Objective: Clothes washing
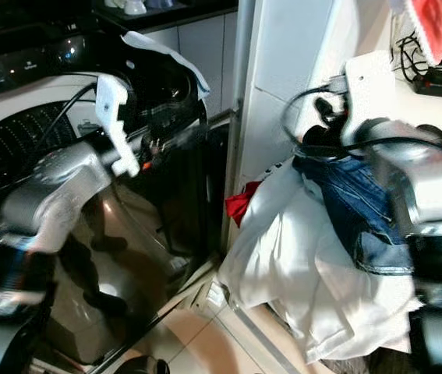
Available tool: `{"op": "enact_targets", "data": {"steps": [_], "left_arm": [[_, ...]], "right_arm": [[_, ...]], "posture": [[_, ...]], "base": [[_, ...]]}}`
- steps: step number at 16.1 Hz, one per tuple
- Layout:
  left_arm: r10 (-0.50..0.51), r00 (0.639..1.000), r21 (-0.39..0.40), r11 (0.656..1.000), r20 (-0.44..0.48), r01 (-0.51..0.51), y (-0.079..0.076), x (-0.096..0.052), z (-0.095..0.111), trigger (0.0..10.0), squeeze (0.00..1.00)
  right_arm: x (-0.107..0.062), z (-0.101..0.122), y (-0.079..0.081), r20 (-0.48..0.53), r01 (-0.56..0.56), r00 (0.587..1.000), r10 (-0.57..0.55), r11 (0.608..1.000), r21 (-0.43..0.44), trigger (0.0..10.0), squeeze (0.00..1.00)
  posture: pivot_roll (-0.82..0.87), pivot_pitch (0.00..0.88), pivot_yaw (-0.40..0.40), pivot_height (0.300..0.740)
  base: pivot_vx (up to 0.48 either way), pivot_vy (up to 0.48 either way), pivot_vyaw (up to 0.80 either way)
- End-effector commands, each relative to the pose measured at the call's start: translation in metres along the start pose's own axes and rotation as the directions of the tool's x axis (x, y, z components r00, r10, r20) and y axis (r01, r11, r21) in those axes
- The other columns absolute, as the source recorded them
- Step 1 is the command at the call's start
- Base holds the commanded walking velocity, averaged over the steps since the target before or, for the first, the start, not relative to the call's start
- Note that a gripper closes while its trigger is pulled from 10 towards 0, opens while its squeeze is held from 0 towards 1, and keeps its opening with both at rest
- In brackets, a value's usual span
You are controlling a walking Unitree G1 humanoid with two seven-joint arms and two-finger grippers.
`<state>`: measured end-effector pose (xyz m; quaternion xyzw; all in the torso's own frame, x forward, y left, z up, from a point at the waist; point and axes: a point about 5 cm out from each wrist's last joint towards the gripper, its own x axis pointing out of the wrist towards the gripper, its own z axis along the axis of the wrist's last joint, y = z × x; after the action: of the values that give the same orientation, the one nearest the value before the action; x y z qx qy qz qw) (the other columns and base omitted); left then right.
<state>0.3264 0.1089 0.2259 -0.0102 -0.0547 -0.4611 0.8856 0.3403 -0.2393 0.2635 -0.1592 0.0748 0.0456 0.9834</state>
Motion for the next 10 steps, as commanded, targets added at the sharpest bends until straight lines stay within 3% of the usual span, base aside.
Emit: {"op": "enact_targets", "data": {"steps": [1, 4, 9, 10], "left_arm": [[-0.037, 0.999, -0.018, 0.999, -0.028, 0.036, -0.005, -0.002, -0.002, 10.0, 0.00], [-0.155, 0.984, -0.076, 0.986, -0.092, 0.148, -0.020, -0.013, -0.005, 10.0, 0.00], [-0.209, 0.971, -0.123, 0.973, -0.112, 0.195, -0.028, -0.016, -0.006, 10.0, 0.00], [-0.213, 0.970, -0.127, 0.972, -0.113, 0.199, -0.029, -0.016, -0.006, 10.0, 0.00]], "right_arm": [[0.000, 0.005, -0.006, 0.003, -0.015, 1.000, 0.015, 1.000, -0.011, 10.0, 1.00], [-0.007, 0.010, -0.016, -0.012, -0.112, 0.994, 0.113, 0.989, 0.094, 10.0, 1.00], [-0.014, -0.001, -0.037, -0.059, -0.122, 0.989, 0.133, 0.978, 0.169, 10.0, 1.00], [-0.015, -0.005, -0.041, -0.069, -0.111, 0.990, 0.127, 0.973, 0.200, 10.0, 0.89]], "posture": [[-0.02, 0.000, 0.027, 0.740], [-0.02, 0.000, 0.028, 0.740], [-0.02, 0.000, 0.035, 0.740], [-0.02, 0.000, 0.035, 0.740]], "base": [[0.000, 0.000, 0.00], [0.000, 0.000, 0.00], [0.000, 0.000, 0.00], [0.000, 0.000, 0.00]]}}
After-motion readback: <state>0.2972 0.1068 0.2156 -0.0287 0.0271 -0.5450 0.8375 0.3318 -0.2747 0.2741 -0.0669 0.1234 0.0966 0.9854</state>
